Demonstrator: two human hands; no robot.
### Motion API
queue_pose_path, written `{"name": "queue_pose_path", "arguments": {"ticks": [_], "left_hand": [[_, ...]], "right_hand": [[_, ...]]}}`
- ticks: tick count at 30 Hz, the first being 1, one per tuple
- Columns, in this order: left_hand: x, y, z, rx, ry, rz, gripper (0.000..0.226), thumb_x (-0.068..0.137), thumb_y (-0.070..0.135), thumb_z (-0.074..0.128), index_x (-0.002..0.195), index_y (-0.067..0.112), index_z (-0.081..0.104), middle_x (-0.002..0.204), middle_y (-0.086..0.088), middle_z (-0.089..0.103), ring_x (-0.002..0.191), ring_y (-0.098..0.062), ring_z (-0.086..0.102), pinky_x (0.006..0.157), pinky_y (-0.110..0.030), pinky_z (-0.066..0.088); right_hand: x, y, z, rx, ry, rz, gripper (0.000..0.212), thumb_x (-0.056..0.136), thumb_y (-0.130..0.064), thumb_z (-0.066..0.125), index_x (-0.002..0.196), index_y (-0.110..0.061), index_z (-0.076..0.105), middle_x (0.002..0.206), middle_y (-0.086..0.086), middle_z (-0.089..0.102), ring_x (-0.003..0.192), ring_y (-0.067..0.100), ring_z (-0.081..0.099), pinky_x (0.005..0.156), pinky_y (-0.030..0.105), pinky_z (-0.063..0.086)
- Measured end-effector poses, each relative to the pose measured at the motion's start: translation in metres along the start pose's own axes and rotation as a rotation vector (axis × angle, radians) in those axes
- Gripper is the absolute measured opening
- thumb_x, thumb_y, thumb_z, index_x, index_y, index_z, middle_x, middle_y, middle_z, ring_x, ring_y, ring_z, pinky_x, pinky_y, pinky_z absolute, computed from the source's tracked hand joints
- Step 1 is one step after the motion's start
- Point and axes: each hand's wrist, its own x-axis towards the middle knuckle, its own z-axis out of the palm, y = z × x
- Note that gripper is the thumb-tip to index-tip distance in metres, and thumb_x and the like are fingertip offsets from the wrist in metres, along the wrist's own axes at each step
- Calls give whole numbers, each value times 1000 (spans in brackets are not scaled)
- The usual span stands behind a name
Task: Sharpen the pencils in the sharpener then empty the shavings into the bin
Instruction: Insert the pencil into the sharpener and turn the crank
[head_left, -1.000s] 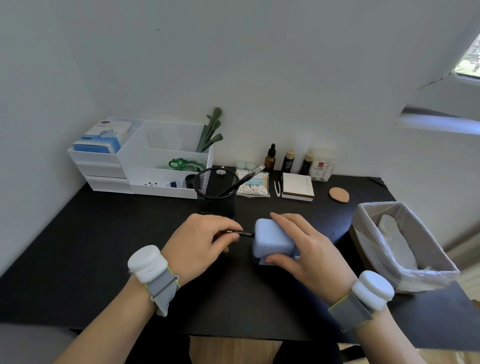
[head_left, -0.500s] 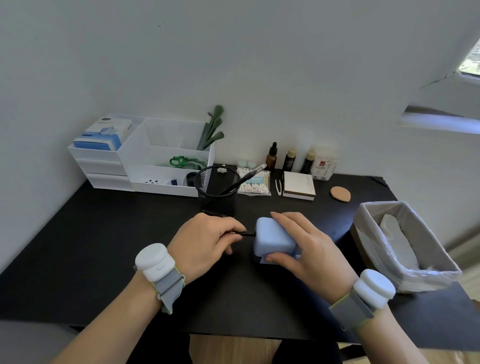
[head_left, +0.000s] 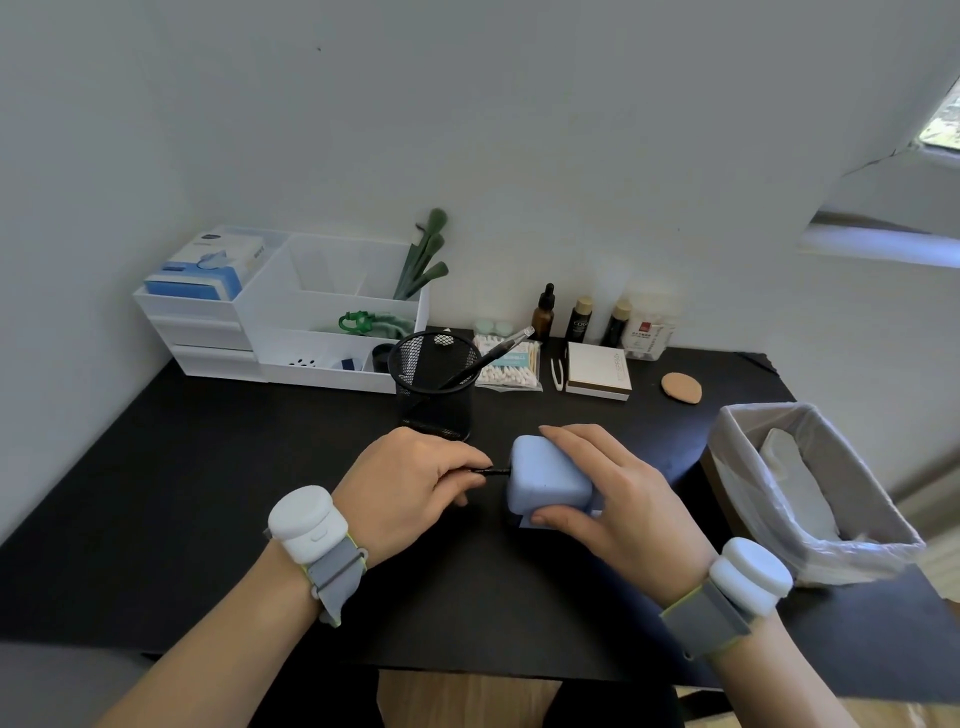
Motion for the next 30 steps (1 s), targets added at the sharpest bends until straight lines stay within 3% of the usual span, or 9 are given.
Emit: {"name": "queue_pose_path", "arguments": {"ticks": [6, 20, 30], "left_hand": [[1, -4, 3, -44, 65, -16, 18, 83, 19, 74, 98, 29, 74, 71, 17, 72, 69, 6, 67, 71, -30, 57], [7, 3, 13, -18, 41, 44, 24, 91, 41, 50, 102, 30, 68, 70, 12, 70, 66, 0, 65, 67, -31, 55], [6, 2, 8, -42, -4, 71, 17, 94, 31, 52, 106, 30, 64, 75, 13, 68, 67, 1, 64, 68, -32, 55]], "right_hand": [[-2, 1, 0, 4, 5, 2, 73, 80, -61, 57, 143, -28, 41, 135, -16, 46, 120, 7, 49, 95, 28, 48], [1, 1, -1, 29, -8, 1, 73, 79, -64, 56, 141, -29, 42, 133, -16, 46, 118, 7, 50, 96, 28, 47], [0, 3, -1, 18, -10, 7, 73, 78, -65, 55, 142, -32, 41, 133, -18, 45, 118, 5, 49, 92, 30, 50]]}}
